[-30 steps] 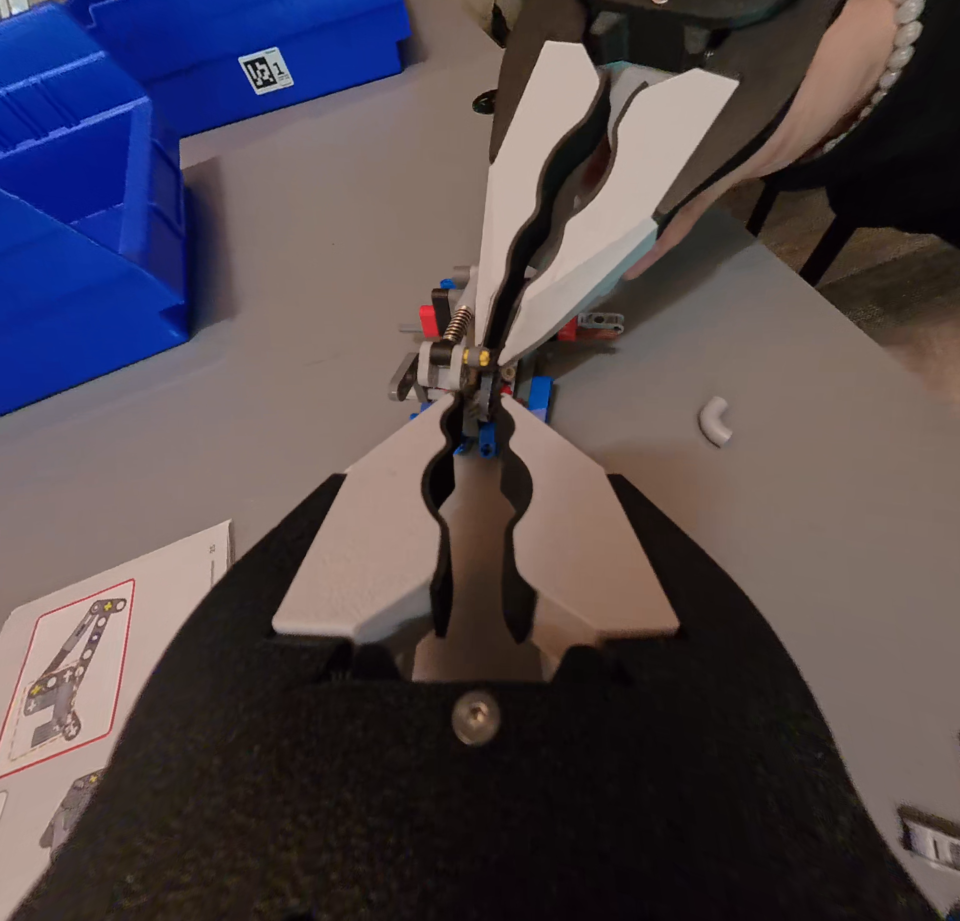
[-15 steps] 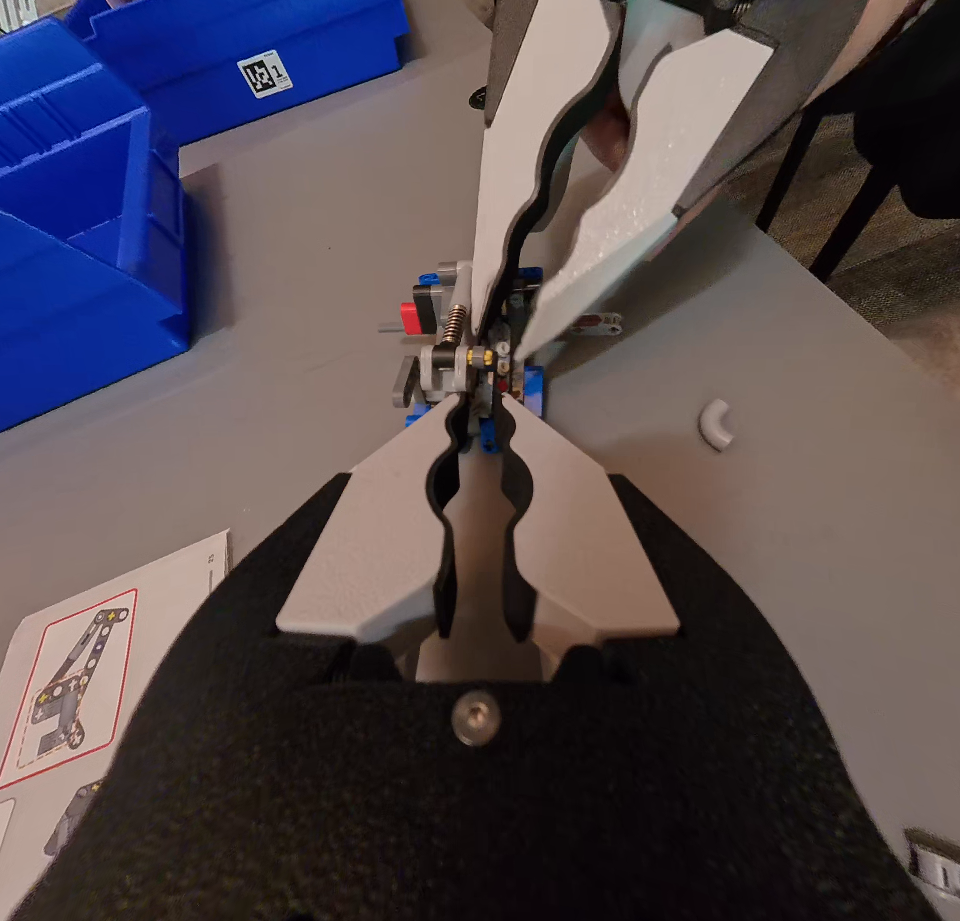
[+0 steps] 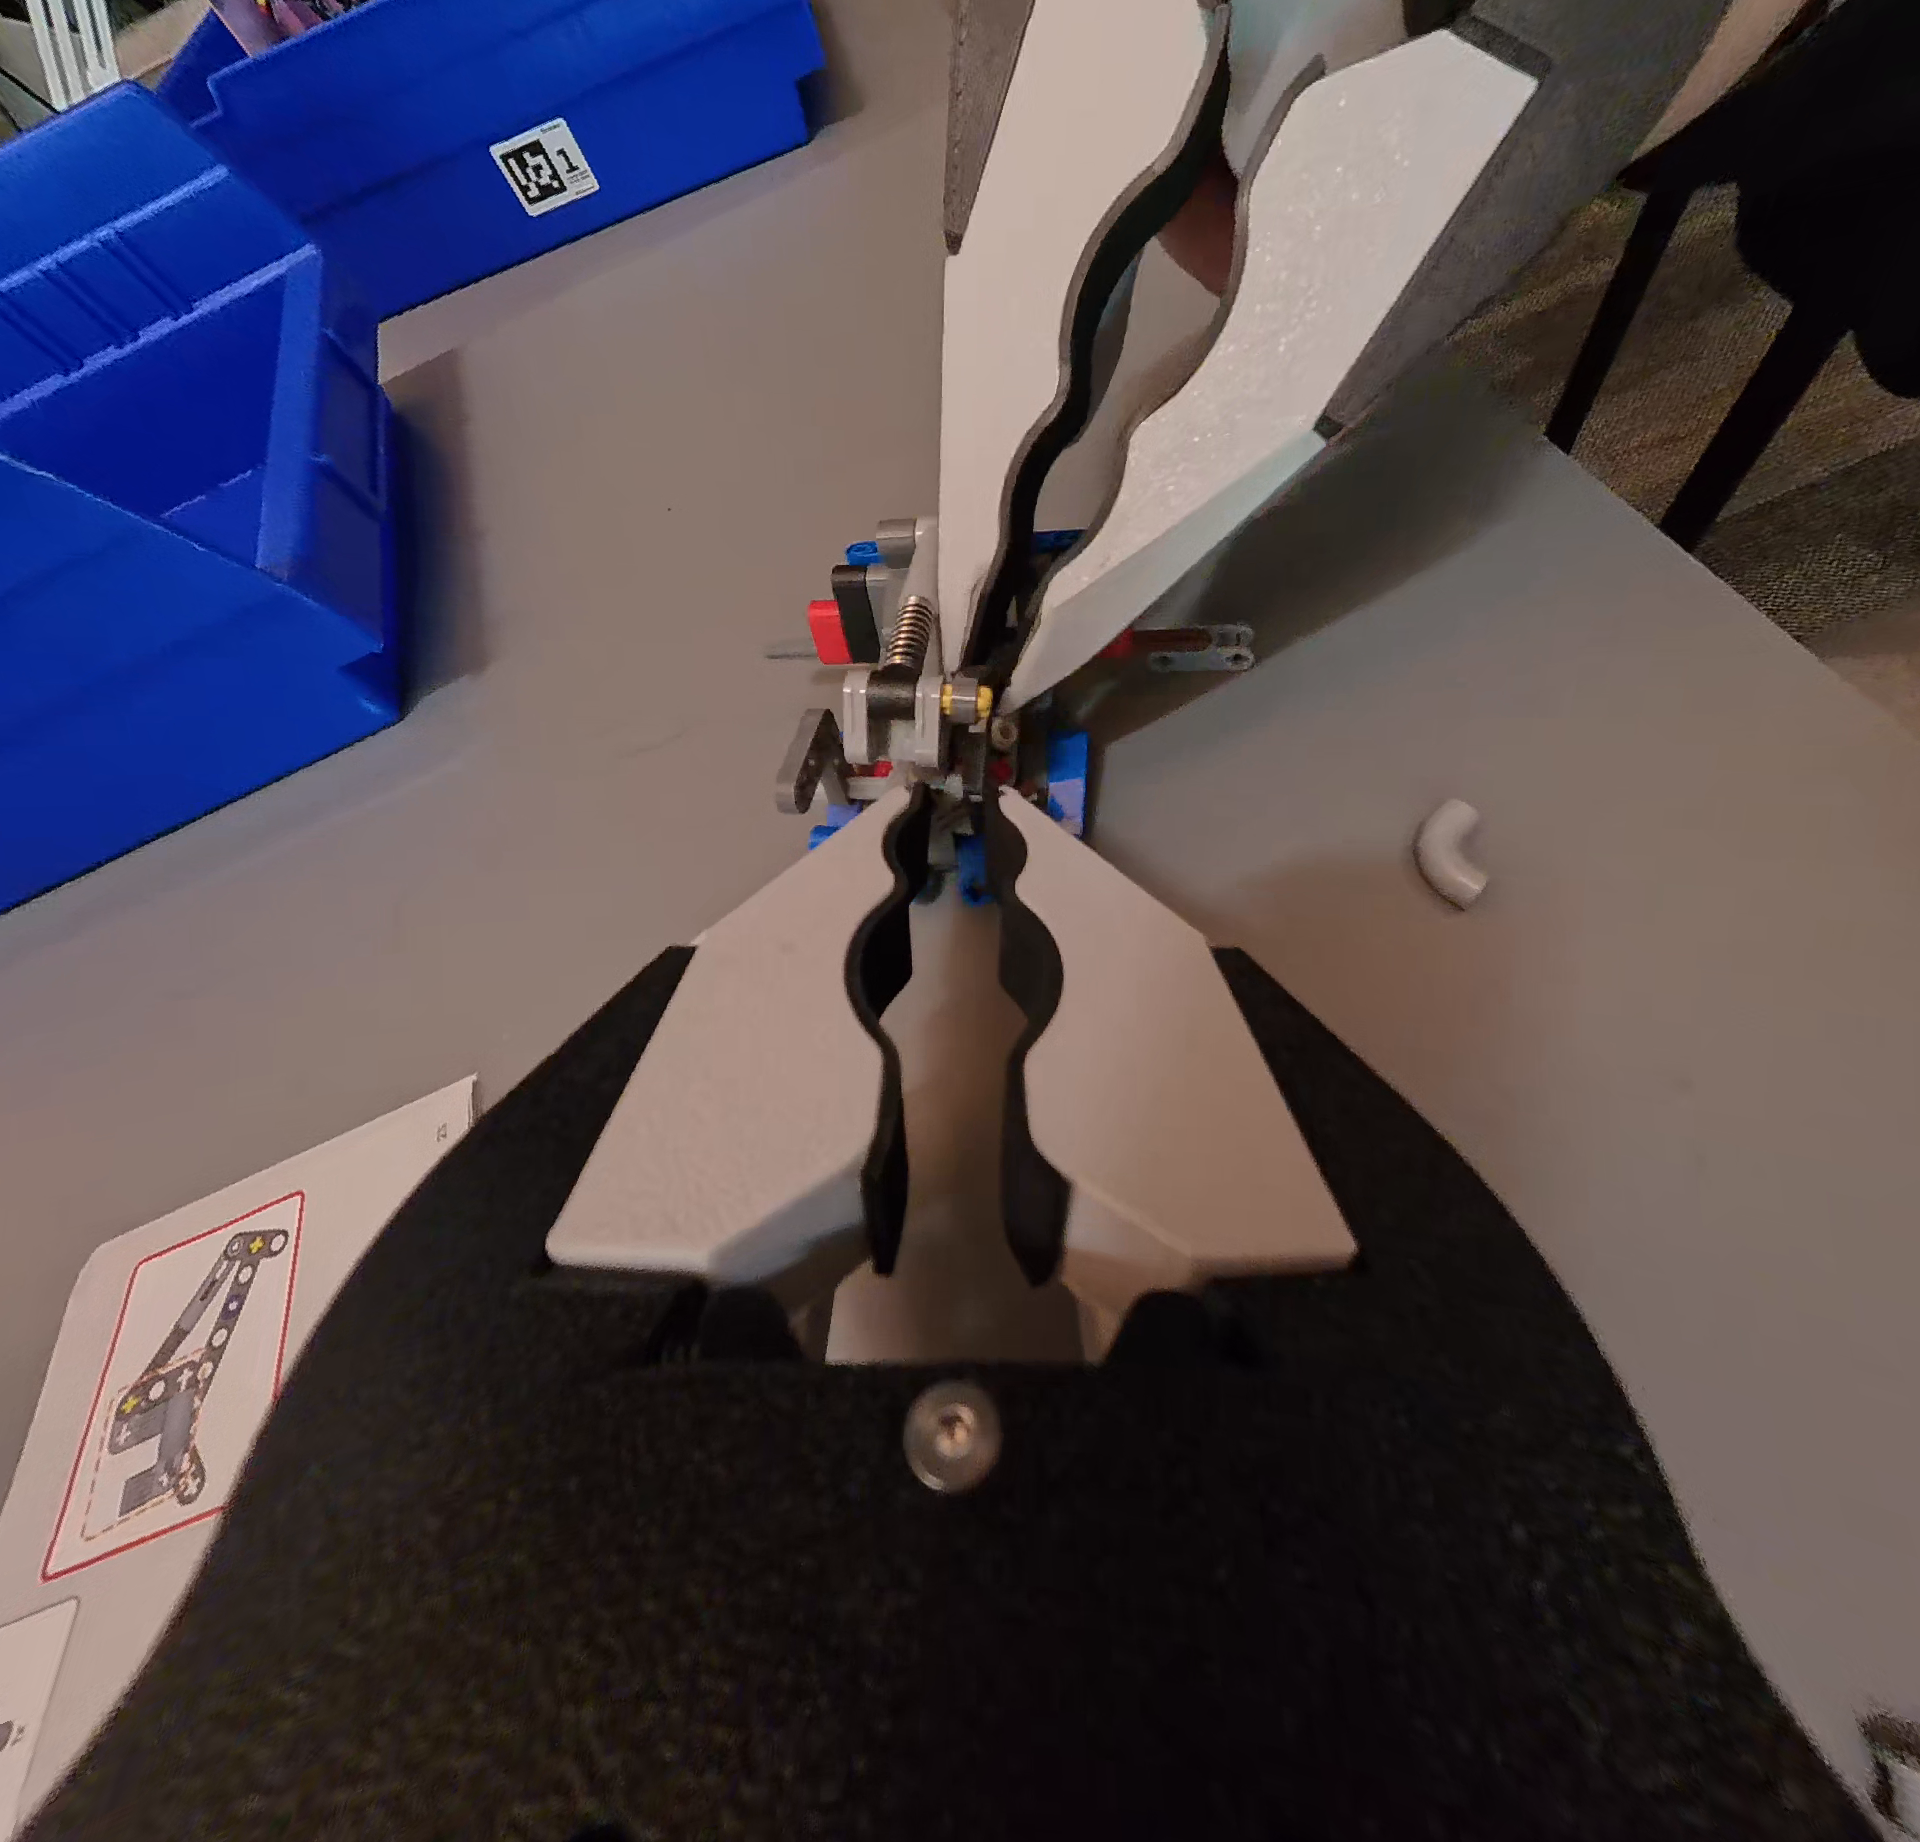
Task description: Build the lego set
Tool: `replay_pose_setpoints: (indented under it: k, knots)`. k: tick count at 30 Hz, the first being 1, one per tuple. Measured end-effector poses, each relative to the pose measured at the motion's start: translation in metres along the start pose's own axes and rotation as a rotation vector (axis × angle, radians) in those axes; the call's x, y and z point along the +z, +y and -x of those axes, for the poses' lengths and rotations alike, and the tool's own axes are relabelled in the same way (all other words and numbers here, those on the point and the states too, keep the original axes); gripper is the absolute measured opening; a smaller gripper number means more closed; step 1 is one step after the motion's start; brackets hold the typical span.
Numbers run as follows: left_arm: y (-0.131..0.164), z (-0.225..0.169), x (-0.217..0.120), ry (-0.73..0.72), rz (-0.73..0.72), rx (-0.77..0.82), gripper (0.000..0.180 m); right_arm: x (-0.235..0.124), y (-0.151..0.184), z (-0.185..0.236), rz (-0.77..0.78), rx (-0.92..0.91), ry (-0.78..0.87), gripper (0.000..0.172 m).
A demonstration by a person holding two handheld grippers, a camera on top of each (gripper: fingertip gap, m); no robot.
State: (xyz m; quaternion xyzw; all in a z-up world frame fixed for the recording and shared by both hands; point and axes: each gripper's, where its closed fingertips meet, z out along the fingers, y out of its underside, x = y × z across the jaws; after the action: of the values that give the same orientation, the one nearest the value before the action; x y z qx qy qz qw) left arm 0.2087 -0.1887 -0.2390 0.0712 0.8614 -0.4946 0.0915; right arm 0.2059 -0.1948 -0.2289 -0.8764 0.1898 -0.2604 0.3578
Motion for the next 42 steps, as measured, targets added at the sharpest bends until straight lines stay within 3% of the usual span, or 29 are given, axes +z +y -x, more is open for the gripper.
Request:
replay_pose_setpoints:
  k: [10, 27, 36, 42]
  knots:
    - [-0.002, 0.0, 0.001, -0.009, -0.002, -0.012, 0.007, -0.001, 0.002, 0.0, 0.058, -0.108, 0.026, 0.002]
    - [-0.001, 0.007, 0.003, -0.081, 0.018, -0.024, 0.019, -0.003, 0.004, 0.0, 0.002, -0.041, -0.009, 0.001]
    - [0.001, -0.001, 0.009, 0.058, 0.043, -0.118, 0.026, 0.0, 0.011, 0.003, 0.02, -0.025, -0.045, 0.001]
    - [0.002, 0.004, 0.008, 0.048, 0.039, -0.123, 0.02, 0.001, 0.008, 0.0, -0.005, -0.01, -0.029, 0.001]
